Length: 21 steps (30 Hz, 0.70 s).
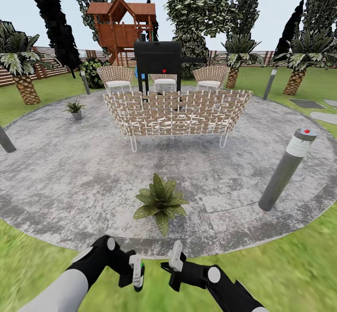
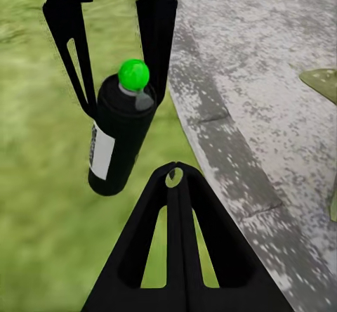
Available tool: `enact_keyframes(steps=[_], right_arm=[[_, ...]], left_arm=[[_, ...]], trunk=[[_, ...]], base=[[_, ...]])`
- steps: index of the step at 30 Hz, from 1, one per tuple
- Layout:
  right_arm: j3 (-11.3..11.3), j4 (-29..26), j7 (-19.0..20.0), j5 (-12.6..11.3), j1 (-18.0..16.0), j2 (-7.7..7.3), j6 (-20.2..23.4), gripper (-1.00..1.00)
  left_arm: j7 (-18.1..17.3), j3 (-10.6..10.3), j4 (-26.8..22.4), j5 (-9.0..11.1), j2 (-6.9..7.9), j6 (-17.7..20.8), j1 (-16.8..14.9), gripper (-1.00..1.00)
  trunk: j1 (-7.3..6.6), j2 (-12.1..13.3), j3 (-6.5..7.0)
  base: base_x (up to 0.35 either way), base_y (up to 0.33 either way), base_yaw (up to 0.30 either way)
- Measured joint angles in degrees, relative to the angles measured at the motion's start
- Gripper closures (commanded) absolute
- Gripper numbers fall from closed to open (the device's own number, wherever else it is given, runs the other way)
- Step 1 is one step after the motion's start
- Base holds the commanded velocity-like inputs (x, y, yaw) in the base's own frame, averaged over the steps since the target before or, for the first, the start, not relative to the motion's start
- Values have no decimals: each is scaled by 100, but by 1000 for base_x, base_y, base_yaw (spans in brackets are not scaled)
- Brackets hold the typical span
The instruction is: Pick up the pesticide atomizer in the garden and spray insectifuge to fully cover both potted plants in the garden.
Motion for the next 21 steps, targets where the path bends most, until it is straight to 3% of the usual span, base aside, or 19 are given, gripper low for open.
enact_keyframes(steps=[14,17,21], right_arm=[[0,0,0,1,0,2,-2,100],[0,0,0,1,0,2,-1,100],[0,0,0,1,0,2,-2,100]], left_arm=[[-5,27,31,77,-209,-211,-7,100],[-4,34,63,75,-252,-492,-6,100],[-4,39,68,74,-292,-551,-6,100]], trunk=[[0,0,0],[0,0,0],[0,0,0]], base=[[0,0,0],[0,0,0],[0,0,0]])
